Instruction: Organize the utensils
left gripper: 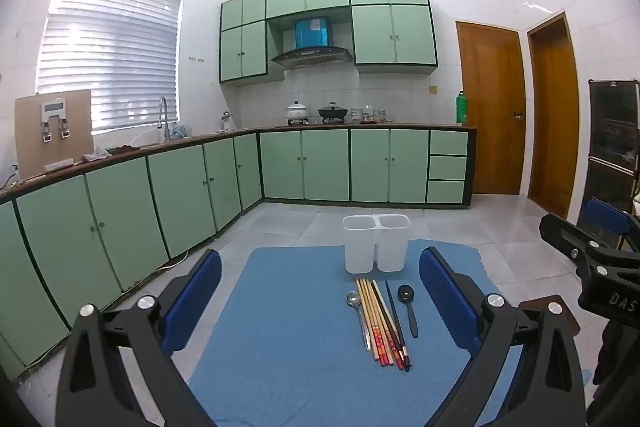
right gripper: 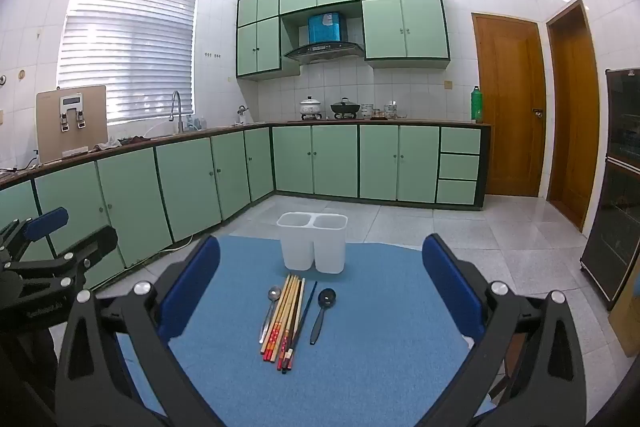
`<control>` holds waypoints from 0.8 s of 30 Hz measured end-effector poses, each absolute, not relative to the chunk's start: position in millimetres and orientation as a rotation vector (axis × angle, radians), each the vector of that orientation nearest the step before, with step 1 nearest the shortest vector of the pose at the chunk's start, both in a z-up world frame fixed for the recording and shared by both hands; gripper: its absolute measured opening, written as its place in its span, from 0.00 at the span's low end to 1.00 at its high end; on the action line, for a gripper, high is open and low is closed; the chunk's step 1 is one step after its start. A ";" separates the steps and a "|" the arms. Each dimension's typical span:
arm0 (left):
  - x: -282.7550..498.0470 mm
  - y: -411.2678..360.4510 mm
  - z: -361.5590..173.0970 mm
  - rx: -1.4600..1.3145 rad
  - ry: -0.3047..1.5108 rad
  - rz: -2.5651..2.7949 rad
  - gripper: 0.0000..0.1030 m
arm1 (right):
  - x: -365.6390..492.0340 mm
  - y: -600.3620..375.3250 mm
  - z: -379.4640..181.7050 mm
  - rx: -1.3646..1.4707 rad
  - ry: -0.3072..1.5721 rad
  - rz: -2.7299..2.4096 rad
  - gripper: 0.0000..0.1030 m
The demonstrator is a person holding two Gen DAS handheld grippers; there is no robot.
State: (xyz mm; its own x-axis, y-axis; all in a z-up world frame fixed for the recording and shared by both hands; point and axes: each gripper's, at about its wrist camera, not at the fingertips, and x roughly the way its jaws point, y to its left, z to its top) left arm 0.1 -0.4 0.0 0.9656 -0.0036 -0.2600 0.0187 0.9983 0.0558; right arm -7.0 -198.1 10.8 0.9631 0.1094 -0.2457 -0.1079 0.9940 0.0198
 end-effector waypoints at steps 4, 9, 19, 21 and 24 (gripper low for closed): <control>0.7 -0.2 0.3 0.051 0.266 -0.015 0.94 | -7.1 -197.9 10.8 0.004 0.246 0.109 0.95; 4.0 4.8 -1.7 0.049 0.263 -0.009 0.94 | -6.9 -197.8 10.7 0.006 0.248 0.111 0.95; 1.1 3.2 -1.4 0.053 0.259 -0.006 0.94 | -6.5 -197.9 9.9 0.009 0.248 0.110 0.95; -1.2 1.1 0.2 0.053 0.259 -0.005 0.94 | -6.6 -197.9 9.8 0.009 0.247 0.110 0.95; -1.7 1.3 0.3 0.053 0.258 -0.005 0.94 | -6.3 -197.9 9.5 0.009 0.248 0.111 0.95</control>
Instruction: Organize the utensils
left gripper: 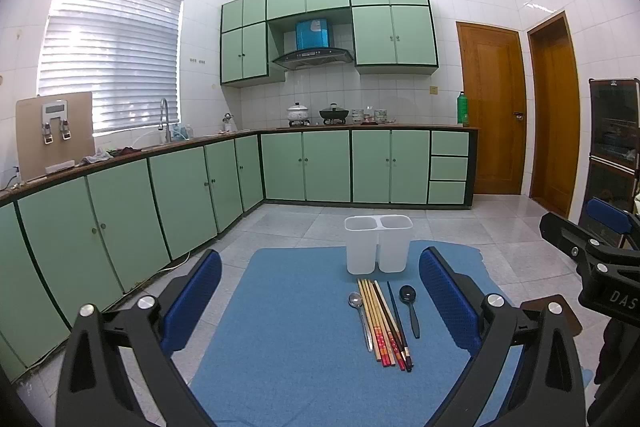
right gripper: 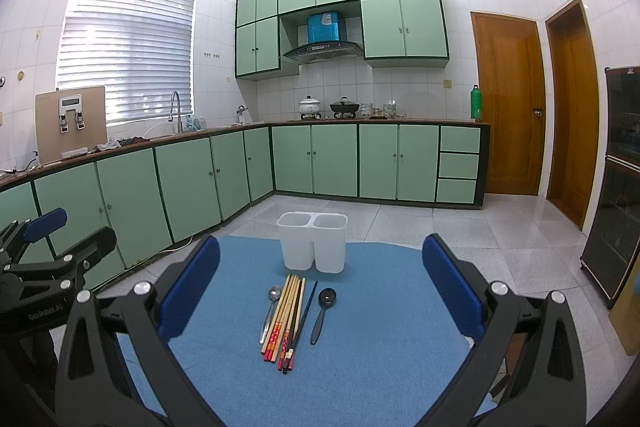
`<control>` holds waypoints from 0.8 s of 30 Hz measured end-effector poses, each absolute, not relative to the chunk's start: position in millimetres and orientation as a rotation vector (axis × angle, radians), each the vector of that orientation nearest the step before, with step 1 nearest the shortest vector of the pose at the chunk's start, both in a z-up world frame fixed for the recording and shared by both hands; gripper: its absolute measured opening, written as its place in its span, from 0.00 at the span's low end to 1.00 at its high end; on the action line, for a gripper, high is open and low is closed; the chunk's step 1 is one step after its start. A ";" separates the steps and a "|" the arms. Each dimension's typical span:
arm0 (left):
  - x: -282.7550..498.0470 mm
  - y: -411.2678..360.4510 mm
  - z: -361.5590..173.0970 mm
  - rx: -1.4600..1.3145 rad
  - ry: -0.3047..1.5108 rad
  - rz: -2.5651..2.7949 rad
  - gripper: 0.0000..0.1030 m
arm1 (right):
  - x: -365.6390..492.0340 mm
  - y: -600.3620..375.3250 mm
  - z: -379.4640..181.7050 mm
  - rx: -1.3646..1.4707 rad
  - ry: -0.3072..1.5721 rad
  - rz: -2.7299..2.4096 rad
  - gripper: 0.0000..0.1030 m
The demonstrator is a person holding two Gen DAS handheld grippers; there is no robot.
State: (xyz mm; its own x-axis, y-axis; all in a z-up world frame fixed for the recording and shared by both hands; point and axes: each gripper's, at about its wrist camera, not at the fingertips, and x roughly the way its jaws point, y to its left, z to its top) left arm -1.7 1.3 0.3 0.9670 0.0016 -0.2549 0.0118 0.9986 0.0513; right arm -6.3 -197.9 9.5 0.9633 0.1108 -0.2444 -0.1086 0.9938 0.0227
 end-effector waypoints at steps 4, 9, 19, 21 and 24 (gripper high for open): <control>-1.6 0.8 0.8 0.053 0.258 -0.004 0.94 | -6.4 -198.1 9.8 0.010 0.248 0.110 0.95; -1.8 0.9 0.2 0.055 0.256 -0.003 0.94 | -6.3 -197.9 9.7 0.010 0.248 0.111 0.95; -2.8 2.4 2.8 0.055 0.253 0.002 0.94 | -5.0 -200.2 6.7 0.011 0.248 0.111 0.95; -2.9 2.6 3.1 0.055 0.254 0.002 0.94 | -4.7 -200.6 5.9 0.011 0.248 0.111 0.95; -3.6 3.5 4.4 0.056 0.253 0.003 0.94 | -4.7 -200.5 6.0 0.011 0.249 0.112 0.95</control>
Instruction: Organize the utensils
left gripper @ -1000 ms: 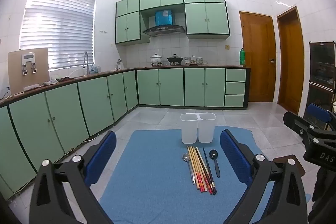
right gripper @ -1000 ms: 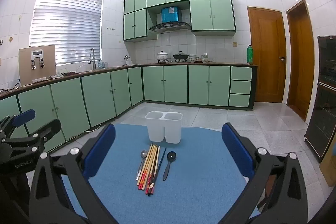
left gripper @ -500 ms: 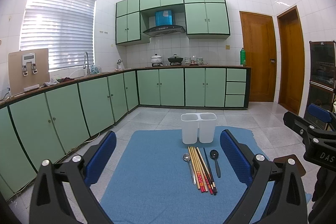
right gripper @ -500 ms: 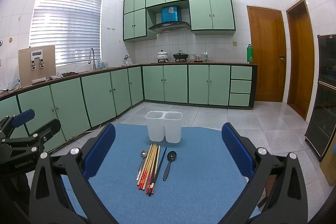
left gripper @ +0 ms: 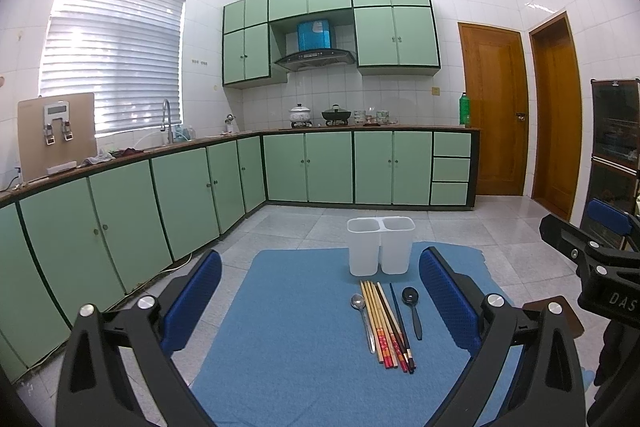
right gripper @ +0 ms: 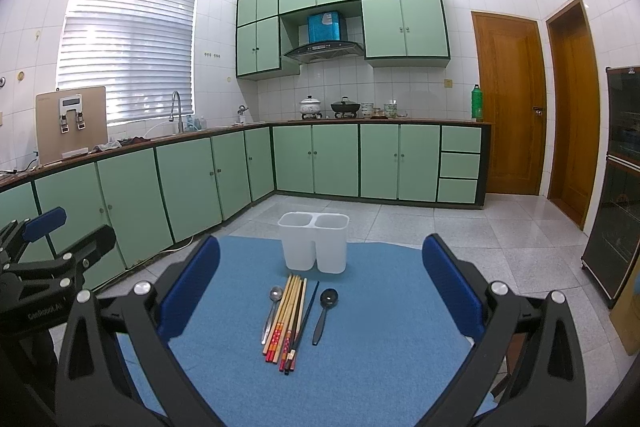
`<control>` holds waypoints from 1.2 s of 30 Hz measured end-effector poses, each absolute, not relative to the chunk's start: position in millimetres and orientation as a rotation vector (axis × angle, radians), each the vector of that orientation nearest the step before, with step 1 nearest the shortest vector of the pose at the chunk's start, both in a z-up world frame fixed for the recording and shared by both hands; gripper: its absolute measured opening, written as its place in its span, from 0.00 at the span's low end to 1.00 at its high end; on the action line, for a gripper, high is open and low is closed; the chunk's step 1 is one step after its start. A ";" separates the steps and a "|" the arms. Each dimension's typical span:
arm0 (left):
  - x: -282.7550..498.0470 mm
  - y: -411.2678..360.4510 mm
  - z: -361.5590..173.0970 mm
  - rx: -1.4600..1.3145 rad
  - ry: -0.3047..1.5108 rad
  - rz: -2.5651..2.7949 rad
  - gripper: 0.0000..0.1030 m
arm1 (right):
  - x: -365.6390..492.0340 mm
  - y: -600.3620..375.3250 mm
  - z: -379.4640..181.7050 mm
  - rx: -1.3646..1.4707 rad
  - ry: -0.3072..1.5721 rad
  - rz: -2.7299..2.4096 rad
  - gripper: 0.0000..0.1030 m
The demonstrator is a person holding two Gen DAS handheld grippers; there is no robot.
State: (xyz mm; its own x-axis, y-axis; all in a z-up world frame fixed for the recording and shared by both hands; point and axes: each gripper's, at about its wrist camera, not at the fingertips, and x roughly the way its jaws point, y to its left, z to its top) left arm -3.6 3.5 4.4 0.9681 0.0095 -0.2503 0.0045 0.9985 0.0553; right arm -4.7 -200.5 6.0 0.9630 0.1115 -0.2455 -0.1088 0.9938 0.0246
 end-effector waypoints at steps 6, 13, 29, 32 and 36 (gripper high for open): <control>-4.7 5.4 6.2 0.057 0.251 0.005 0.94 | -4.7 -200.7 6.0 0.011 0.249 0.110 0.95; -4.9 5.4 6.1 0.058 0.251 0.004 0.94 | -3.9 -199.1 2.2 0.012 0.249 0.110 0.95; -3.7 9.0 5.7 0.058 0.253 0.009 0.94 | -5.1 -203.8 -2.0 0.016 0.249 0.108 0.95; -3.6 11.4 5.7 0.056 0.254 0.010 0.94 | 1.2 -193.3 -4.5 0.019 0.250 0.108 0.95; -3.3 11.0 5.1 0.058 0.254 0.010 0.94 | 1.5 -193.4 -4.8 0.018 0.252 0.110 0.95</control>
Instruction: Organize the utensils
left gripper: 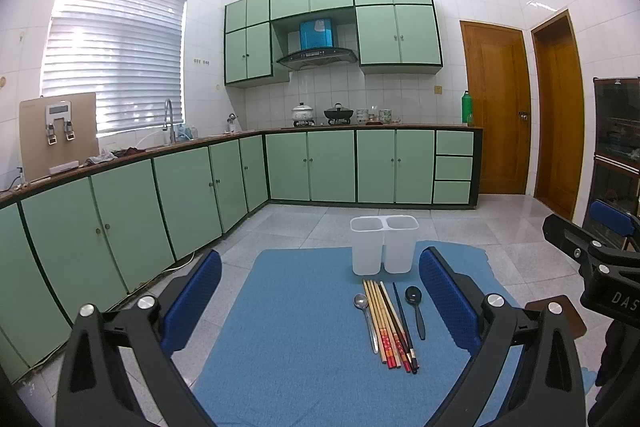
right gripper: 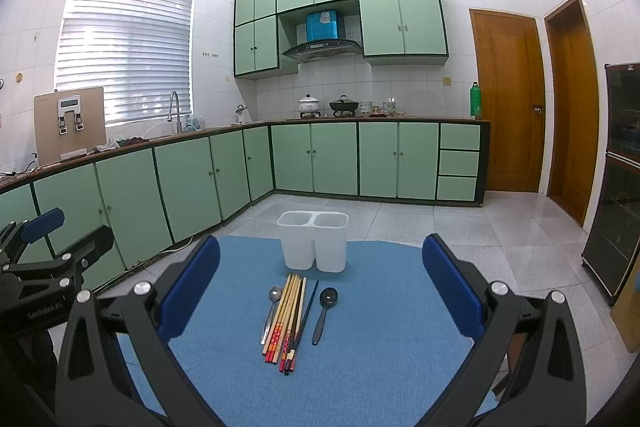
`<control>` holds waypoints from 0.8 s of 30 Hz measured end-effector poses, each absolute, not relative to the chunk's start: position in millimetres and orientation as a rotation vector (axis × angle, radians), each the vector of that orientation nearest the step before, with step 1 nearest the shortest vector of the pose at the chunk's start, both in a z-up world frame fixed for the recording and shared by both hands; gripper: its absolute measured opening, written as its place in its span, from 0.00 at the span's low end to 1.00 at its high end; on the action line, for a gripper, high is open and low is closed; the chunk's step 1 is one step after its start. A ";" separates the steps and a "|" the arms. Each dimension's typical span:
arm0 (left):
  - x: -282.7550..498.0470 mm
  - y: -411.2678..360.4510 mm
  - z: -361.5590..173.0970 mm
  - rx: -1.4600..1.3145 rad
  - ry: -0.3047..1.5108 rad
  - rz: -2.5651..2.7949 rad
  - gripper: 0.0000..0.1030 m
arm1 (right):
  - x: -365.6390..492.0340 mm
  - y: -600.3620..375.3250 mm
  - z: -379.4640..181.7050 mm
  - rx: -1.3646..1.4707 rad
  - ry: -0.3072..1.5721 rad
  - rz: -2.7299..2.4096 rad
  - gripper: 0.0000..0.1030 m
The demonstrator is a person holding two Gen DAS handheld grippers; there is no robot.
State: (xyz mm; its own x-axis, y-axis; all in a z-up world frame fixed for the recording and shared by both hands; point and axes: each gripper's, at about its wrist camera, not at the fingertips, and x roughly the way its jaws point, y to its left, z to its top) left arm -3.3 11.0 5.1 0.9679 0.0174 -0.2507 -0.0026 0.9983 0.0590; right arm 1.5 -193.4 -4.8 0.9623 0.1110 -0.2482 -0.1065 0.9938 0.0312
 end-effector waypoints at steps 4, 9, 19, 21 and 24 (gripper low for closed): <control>-2.8 11.9 4.8 0.058 0.256 0.011 0.94 | 1.5 -194.3 -4.0 0.018 0.255 0.111 0.95; -0.5 13.2 1.2 0.057 0.265 0.013 0.94 | 3.6 -197.7 -4.0 0.020 0.259 0.110 0.95; 50.3 22.4 -24.8 0.075 0.378 0.054 0.94 | 44.2 -198.6 -22.2 -0.002 0.358 0.097 0.95; 66.8 24.7 -33.4 0.080 0.414 0.058 0.94 | 62.0 -196.3 -32.0 -0.024 0.395 0.085 0.95; 96.1 31.3 -50.2 0.084 0.468 0.090 0.94 | 86.3 -194.2 -45.8 -0.043 0.449 0.088 0.95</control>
